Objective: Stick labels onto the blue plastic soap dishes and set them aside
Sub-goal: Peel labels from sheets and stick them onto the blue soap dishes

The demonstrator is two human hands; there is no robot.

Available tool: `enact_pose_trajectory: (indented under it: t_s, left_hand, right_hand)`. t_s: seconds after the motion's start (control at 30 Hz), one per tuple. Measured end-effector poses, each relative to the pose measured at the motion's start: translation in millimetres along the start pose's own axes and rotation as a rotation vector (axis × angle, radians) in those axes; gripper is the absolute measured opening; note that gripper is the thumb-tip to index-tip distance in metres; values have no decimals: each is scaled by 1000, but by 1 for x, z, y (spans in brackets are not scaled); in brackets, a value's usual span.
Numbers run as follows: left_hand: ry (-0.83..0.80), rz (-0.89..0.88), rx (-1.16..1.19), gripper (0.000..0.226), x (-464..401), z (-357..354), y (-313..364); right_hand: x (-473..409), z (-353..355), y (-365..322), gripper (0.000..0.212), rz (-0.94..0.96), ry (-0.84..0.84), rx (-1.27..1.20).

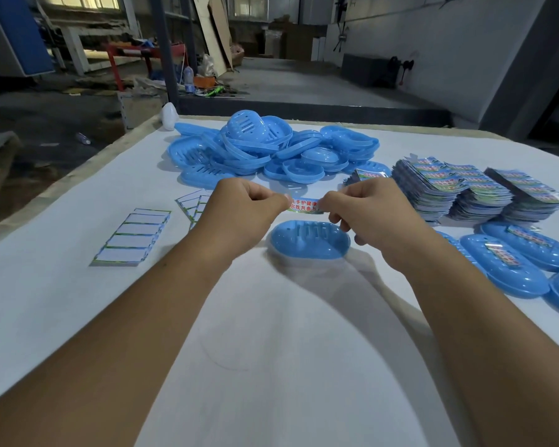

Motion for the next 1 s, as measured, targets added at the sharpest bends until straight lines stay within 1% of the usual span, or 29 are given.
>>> enact_pose_trajectory:
  t_s: [0.2,0.33,0.5,0.6,0.8,1.0]
  left_hand:
    - [-8,-11,-45,30,0,-14,-6]
    - [-28,-1,-120,31,-4,-21,-11]
    - [-42,9,-166,28,-8,-26,-15]
    - [-58,1,-199,20,-7,-27,-14]
    - [-64,-17,-284,26,-5,-27,-12]
    - [-44,-64,-392,30,-3,-27,-8]
  right_hand:
    - [-2,3,7,51,-44,15,97]
    - [-3,3,13,58,-78,4,163]
    - [-5,1,18,51,-108,4,210]
    - [-6,0,18,46,-102,3,231]
    - [-6,-1,19,41,-108,4,247]
    - [-5,-4,15,37,-75,11,279]
Point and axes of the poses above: each hand's wrist, its own x-axis away from the middle knuckle, its own z-axis out of the back of the hand, y = z × x, the point moved 8 cm from there along -x, towards the middle knuckle, and after that the axes turned 7 degrees about -z, right-handed, at the moved point
